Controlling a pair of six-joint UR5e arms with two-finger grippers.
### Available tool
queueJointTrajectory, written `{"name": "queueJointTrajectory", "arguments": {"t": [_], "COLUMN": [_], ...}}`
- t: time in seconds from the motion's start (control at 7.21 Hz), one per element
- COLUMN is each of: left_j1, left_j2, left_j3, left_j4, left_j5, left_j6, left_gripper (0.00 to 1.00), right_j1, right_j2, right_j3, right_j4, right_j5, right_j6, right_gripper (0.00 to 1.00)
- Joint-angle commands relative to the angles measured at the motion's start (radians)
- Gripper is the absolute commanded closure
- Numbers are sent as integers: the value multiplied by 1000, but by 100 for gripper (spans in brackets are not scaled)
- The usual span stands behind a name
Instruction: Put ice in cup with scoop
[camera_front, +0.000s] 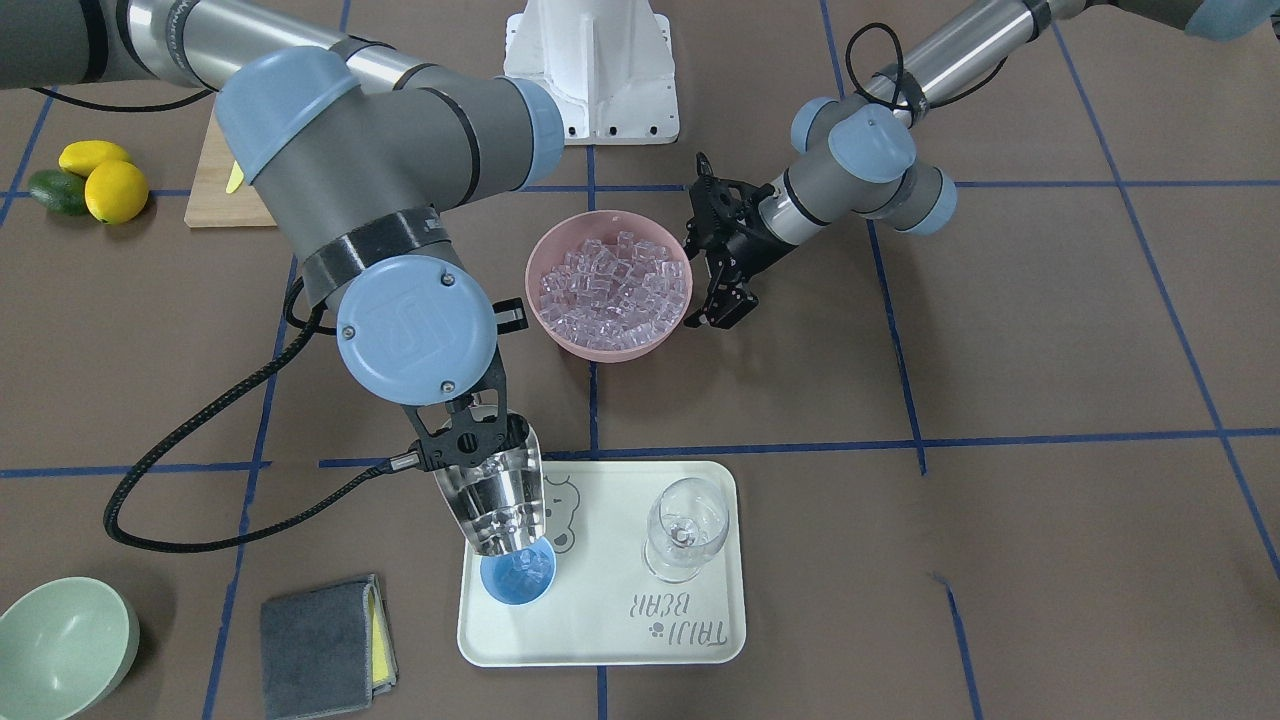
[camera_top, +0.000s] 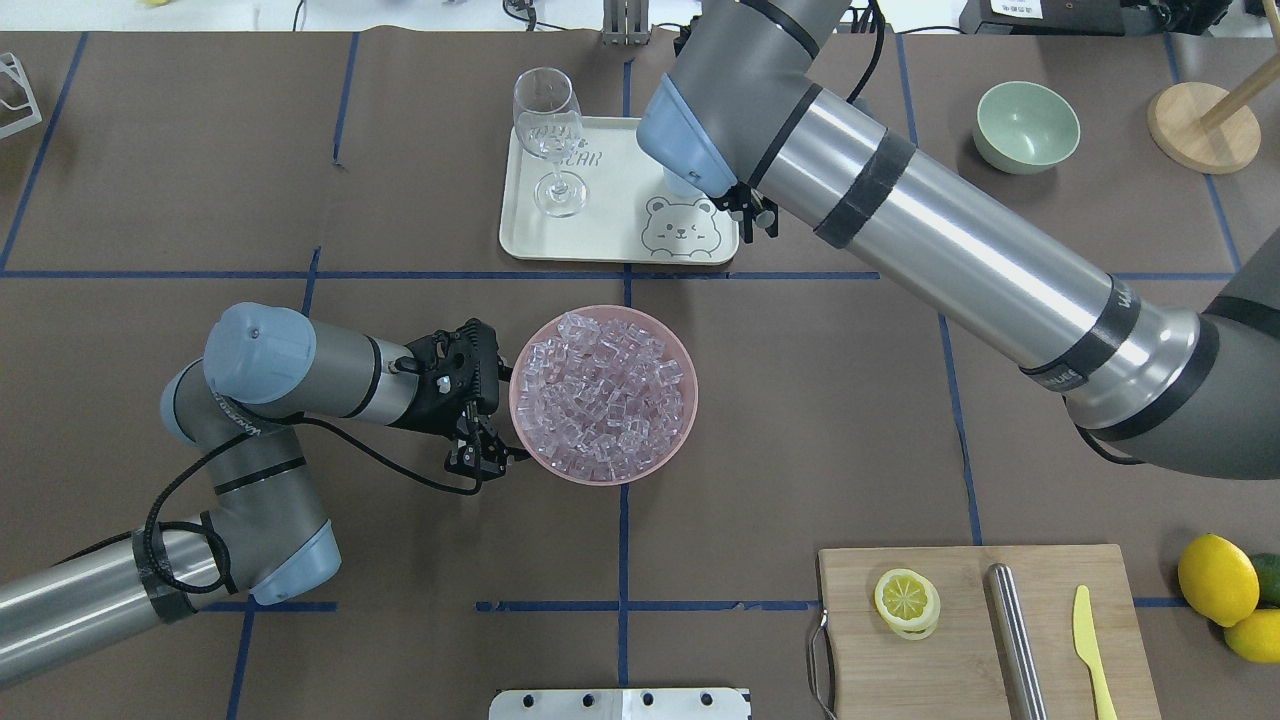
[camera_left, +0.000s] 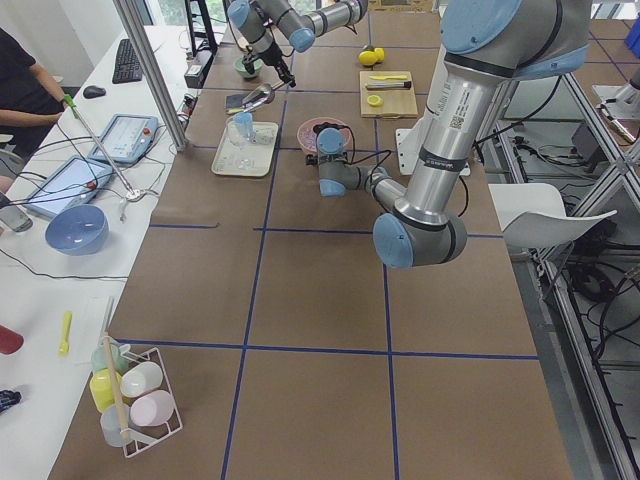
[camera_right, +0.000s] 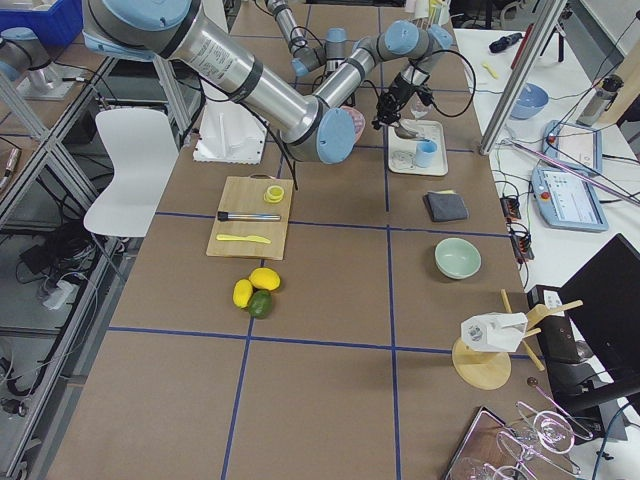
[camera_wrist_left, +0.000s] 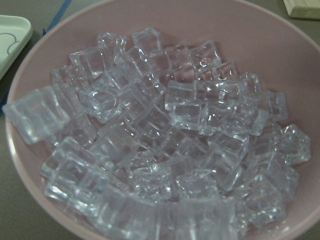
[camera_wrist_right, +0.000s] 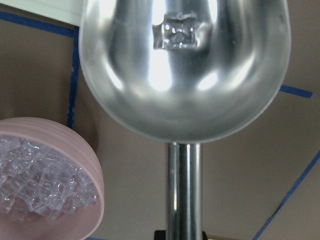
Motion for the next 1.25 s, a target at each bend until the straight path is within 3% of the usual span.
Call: {"name": "queueJointTrajectory", "arguments": {"t": [0.0,0.83,0.97,1.11], "left_j1": [0,0,0,0], "left_j2": [1,-2,-2,-2], "left_j3": [0,0,0,0], "left_j4": [0,0,0,0], "left_j5": [0,2,2,2], "left_j6": [0,0,0,0], "left_gripper": [0,0,0,0], "right_j1": [9,7,7,9], "right_j2": [81,78,34,-106], "right_j3": [-110,-107,-4,216], "right_j4": [-26,-76,-84,-83], "right_j5": [4,1,-8,-9], "right_j6": [-37,-106,-103,-87], "right_gripper": [100,100,100,100]}}
